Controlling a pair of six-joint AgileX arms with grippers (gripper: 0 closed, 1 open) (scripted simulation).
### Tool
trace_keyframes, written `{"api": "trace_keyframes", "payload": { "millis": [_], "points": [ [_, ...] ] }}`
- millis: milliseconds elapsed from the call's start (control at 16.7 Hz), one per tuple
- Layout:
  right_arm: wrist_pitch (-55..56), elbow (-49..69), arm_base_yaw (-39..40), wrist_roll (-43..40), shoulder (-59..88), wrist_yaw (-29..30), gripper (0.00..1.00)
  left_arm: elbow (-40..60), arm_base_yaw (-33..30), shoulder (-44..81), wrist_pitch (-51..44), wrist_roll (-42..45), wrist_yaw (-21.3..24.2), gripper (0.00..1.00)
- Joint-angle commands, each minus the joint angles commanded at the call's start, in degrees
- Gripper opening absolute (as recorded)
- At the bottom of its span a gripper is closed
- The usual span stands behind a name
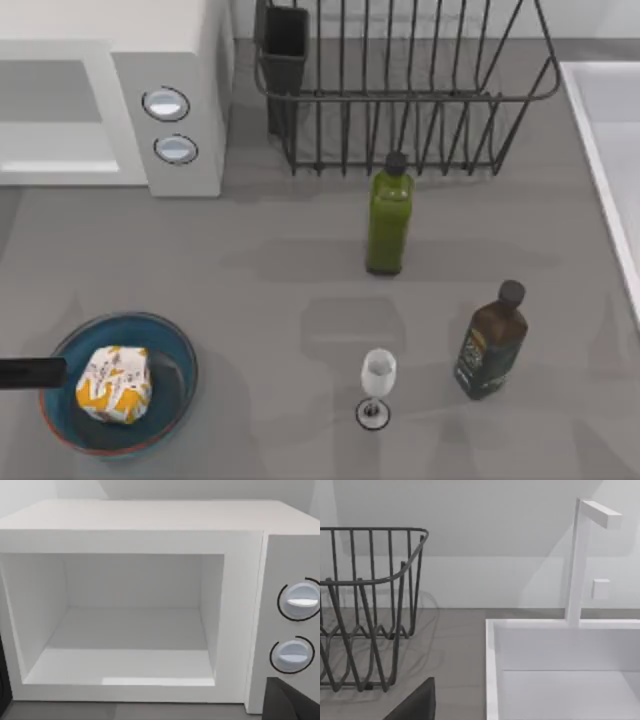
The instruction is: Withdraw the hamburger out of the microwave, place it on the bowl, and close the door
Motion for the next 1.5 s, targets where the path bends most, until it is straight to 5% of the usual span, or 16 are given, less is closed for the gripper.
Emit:
{"api": "trace_keyframes", "payload": {
  "millis": [180,480,900,1140,1320,1500],
  "points": [
    [0.00,0.00,0.00,0.00,0.00,0.00,1.00,0.34,-3.49,-0.07,-0.41,0.00,-3.52,0.00],
    [0.00,0.00,0.00,0.00,0.00,0.00,1.00,0.21,-3.17,0.20,-0.17,-0.03,-3.21,0.00],
    [0.00,0.00,0.00,0.00,0.00,0.00,1.00,3.20,6.21,11.85,8.23,0.19,6.19,0.00],
    [0.00,0.00,0.00,0.00,0.00,0.00,1.00,3.50,7.07,12.72,9.05,0.21,7.05,0.00],
    [0.00,0.00,0.00,0.00,0.00,0.00,1.00,3.13,5.87,12.76,9.30,0.24,5.88,0.00],
    [0.00,0.00,0.00,0.00,0.00,0.00,1.00,2.51,-0.12,13.93,11.10,0.23,-0.11,0.00]
  ]
}}
